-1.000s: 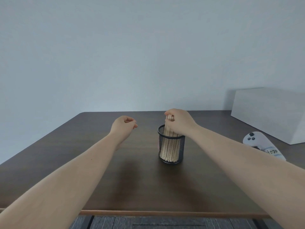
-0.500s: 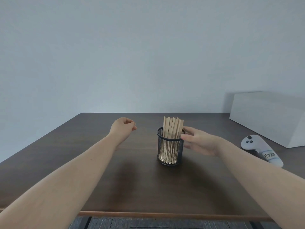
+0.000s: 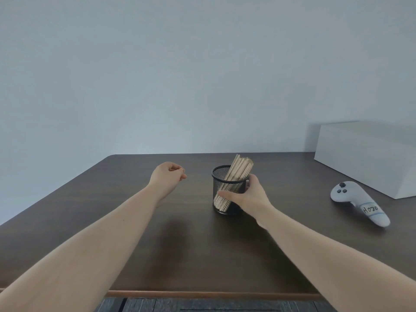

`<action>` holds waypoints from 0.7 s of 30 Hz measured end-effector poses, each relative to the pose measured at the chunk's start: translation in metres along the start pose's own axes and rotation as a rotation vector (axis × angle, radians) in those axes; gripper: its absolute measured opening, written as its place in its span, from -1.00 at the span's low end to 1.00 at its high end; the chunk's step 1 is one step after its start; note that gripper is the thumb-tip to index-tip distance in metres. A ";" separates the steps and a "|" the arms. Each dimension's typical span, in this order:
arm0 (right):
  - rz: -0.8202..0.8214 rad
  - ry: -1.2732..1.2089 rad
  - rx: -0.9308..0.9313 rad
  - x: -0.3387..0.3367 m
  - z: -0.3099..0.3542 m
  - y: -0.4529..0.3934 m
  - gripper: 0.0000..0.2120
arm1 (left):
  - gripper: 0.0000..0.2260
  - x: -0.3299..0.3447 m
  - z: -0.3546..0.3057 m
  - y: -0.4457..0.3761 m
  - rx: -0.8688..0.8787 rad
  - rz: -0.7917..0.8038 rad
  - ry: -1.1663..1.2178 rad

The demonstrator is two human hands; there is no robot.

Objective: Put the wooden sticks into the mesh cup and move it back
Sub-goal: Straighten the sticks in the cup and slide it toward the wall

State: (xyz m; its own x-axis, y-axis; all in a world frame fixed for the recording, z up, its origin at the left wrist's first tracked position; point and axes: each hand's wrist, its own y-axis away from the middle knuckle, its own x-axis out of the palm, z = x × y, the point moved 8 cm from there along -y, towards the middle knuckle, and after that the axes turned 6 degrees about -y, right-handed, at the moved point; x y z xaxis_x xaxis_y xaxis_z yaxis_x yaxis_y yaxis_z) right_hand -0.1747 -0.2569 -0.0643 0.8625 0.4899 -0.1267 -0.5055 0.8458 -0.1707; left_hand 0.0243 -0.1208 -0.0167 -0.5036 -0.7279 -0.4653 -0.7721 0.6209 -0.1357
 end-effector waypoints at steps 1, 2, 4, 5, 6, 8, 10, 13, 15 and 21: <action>-0.107 0.015 -0.041 -0.002 0.001 0.002 -0.24 | -0.86 0.000 0.001 0.000 0.000 -0.002 0.002; -0.192 0.033 -0.068 -0.004 -0.001 0.002 -0.21 | -0.86 0.001 0.001 -0.001 -0.002 -0.003 0.005; -0.271 0.087 -0.080 -0.003 -0.001 0.006 -0.15 | -0.87 0.004 0.003 -0.002 -0.007 0.002 0.007; -0.268 0.115 -0.072 -0.001 -0.004 0.006 -0.11 | -0.87 0.004 0.004 -0.002 -0.008 0.006 0.008; -0.255 0.139 -0.052 0.001 -0.007 0.006 -0.08 | -0.88 0.005 0.004 -0.002 -0.008 0.008 0.009; -0.213 0.178 -0.038 0.000 -0.009 0.007 -0.13 | -0.88 0.004 0.003 -0.003 0.000 0.007 0.005; -0.156 0.195 -0.055 -0.009 -0.008 0.003 -0.29 | -0.88 0.003 0.001 -0.004 0.007 -0.001 0.007; 0.010 0.171 0.026 -0.034 -0.012 -0.009 -0.08 | -0.87 0.002 0.002 -0.006 0.007 -0.008 0.014; 0.209 0.107 0.101 -0.038 -0.014 -0.014 0.07 | -0.90 0.002 0.004 -0.007 0.002 -0.005 0.016; 0.610 -0.050 0.058 -0.005 0.010 -0.021 -0.50 | -0.89 0.006 0.008 -0.006 -0.007 0.014 0.023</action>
State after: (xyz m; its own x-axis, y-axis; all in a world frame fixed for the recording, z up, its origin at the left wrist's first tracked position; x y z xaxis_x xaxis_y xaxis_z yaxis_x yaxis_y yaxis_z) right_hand -0.1678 -0.2753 -0.0503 0.4192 0.8973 -0.1384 -0.9073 0.4195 -0.0284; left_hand 0.0287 -0.1263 -0.0253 -0.5234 -0.7254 -0.4472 -0.7671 0.6295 -0.1233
